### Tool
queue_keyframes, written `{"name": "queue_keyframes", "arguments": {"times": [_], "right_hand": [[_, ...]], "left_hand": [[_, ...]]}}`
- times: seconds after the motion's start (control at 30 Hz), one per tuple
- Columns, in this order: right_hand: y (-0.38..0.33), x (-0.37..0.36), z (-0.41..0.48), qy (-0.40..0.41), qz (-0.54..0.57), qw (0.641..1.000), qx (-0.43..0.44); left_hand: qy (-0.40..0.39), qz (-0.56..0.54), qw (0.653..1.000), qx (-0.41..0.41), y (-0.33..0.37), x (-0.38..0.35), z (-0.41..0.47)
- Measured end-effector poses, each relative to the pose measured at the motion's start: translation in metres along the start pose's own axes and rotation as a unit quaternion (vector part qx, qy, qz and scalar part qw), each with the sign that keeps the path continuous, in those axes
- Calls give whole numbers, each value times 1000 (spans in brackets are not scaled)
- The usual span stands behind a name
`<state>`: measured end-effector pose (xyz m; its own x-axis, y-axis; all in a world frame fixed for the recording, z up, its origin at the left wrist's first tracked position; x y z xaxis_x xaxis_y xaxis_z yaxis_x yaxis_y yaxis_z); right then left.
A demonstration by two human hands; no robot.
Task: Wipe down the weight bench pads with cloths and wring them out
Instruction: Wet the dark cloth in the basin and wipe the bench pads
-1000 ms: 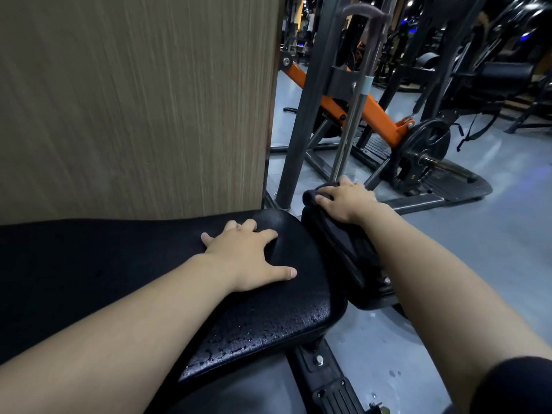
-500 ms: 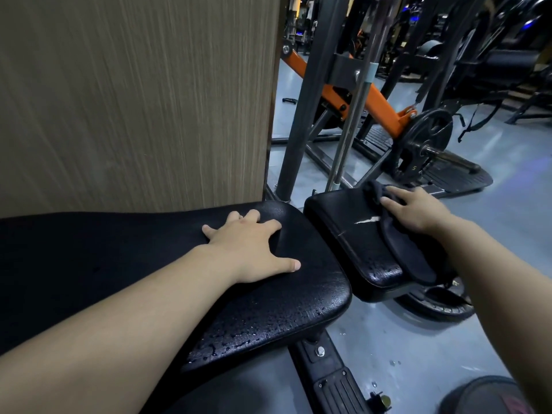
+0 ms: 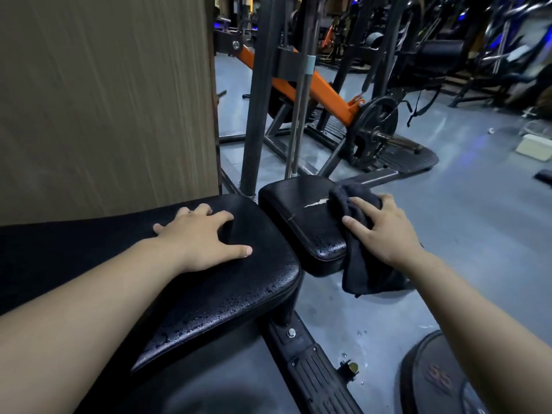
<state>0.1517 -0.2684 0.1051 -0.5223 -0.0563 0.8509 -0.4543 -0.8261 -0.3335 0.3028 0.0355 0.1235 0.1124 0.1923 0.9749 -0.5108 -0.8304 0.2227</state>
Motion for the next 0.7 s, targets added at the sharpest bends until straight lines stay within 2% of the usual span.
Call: {"name": "queue_keyframes", "arguments": {"times": [0.27, 0.43, 0.7], "right_hand": [[-10, -2, -34, 21, -58, 996, 60], [-18, 5, -41, -34, -67, 992, 105], [-49, 2, -46, -88, -77, 963, 243]], "left_hand": [[9, -1, 1000, 8, 3, -2, -2], [1, -2, 1000, 12, 6, 0, -1], [-1, 1, 1000, 13, 7, 0, -2]]}}
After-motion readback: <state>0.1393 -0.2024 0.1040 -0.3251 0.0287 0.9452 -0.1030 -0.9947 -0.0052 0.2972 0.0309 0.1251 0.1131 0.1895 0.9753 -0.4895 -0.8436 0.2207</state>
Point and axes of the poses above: each hand's wrist, its own z-axis towards the middle knuckle, its own x-axis out of the back of the hand, y = z × x, the point moved 1 cm from there along z, towards the middle knuckle, and after that the axes turned 12 degrees about y, right-handed, at the moved point
